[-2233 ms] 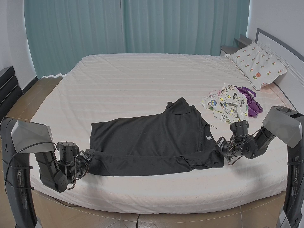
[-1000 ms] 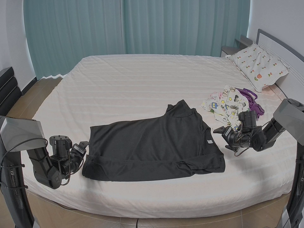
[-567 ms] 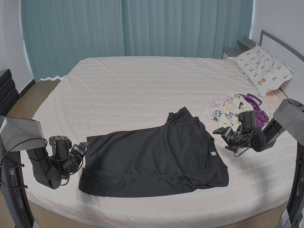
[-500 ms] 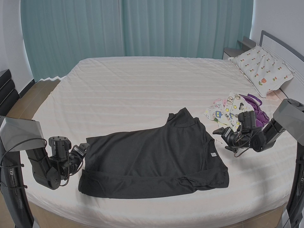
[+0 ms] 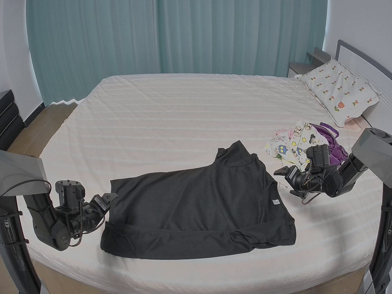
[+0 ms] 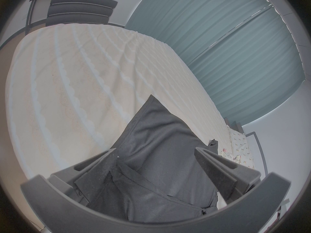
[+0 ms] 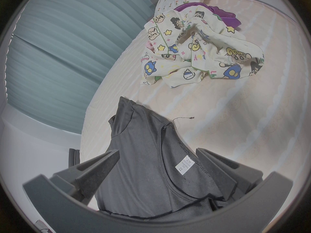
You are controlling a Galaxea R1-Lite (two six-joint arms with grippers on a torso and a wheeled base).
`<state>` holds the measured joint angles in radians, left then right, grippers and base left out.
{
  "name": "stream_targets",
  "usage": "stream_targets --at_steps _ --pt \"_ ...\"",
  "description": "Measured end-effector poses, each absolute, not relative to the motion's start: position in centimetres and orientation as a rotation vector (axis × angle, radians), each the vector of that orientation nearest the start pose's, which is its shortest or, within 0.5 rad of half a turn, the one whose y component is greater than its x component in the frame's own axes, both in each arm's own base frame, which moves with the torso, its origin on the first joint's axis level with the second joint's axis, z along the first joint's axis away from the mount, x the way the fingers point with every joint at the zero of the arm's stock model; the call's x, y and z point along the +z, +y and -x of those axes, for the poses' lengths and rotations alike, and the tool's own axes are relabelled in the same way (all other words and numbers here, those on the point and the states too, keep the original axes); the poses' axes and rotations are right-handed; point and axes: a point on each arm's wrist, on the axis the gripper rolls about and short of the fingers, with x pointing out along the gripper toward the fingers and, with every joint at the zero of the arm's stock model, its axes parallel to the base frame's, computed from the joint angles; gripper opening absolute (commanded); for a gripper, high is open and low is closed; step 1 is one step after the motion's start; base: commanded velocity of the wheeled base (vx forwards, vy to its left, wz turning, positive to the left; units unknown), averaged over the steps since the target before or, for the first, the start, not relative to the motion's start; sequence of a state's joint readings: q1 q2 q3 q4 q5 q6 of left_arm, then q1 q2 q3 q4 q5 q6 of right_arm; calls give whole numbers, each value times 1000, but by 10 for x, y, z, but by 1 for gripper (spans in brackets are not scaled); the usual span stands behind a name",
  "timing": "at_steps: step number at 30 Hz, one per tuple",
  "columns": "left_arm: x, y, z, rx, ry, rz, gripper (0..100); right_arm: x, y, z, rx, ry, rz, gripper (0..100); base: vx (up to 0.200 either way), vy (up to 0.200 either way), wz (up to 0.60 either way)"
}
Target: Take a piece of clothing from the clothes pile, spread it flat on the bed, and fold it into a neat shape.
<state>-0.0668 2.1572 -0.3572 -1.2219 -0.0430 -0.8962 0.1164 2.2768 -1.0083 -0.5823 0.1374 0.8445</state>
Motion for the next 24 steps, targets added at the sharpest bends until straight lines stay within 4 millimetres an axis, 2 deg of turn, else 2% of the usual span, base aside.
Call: stream_targets --at_steps 3,9,24 --pt "6 -20 -285 159 589 862 100 19 50 -395 -61 750 -812 100 0 0 0" --pt "4 -20 -285 162 597 862 100 17 52 -394 -57 758 -805 100 -200 0 0" --pt "-13 -25 -290 205 696 819 100 14 57 -392 -48 772 -791 100 0 0 0"
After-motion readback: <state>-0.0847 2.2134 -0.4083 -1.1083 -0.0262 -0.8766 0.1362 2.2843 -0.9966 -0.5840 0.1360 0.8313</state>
